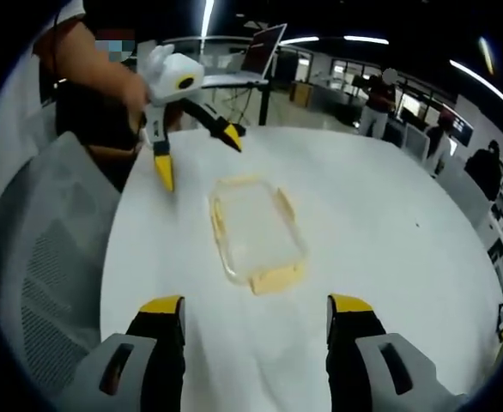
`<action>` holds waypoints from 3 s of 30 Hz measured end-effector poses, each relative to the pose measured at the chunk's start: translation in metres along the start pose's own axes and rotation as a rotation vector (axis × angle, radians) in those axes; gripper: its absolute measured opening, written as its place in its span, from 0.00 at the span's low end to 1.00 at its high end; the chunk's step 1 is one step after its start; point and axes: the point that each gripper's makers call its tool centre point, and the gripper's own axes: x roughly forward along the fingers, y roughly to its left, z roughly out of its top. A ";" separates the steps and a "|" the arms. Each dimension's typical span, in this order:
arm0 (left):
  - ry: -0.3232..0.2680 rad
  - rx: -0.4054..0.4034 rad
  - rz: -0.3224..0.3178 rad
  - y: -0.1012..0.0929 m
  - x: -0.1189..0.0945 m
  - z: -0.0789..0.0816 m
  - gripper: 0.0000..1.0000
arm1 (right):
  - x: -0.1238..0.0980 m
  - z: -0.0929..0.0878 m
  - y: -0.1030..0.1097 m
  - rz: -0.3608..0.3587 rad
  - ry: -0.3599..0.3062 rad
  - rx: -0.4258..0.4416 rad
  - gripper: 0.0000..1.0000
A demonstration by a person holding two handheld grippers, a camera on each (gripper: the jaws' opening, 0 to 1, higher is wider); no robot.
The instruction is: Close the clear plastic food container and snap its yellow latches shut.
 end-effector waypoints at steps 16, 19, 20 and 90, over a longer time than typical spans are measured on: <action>0.032 0.033 -0.027 0.007 0.002 -0.006 0.78 | 0.013 0.006 -0.003 0.031 0.015 -0.027 0.65; 0.045 0.058 -0.031 0.009 0.003 -0.008 0.78 | 0.015 0.006 -0.004 0.038 0.021 -0.032 0.65; 0.047 0.060 -0.031 0.010 0.003 -0.008 0.78 | 0.017 0.007 -0.004 0.041 0.021 -0.034 0.65; 0.250 0.367 -0.273 0.032 0.034 -0.028 0.67 | 0.076 -0.013 -0.018 0.195 0.262 -0.206 0.58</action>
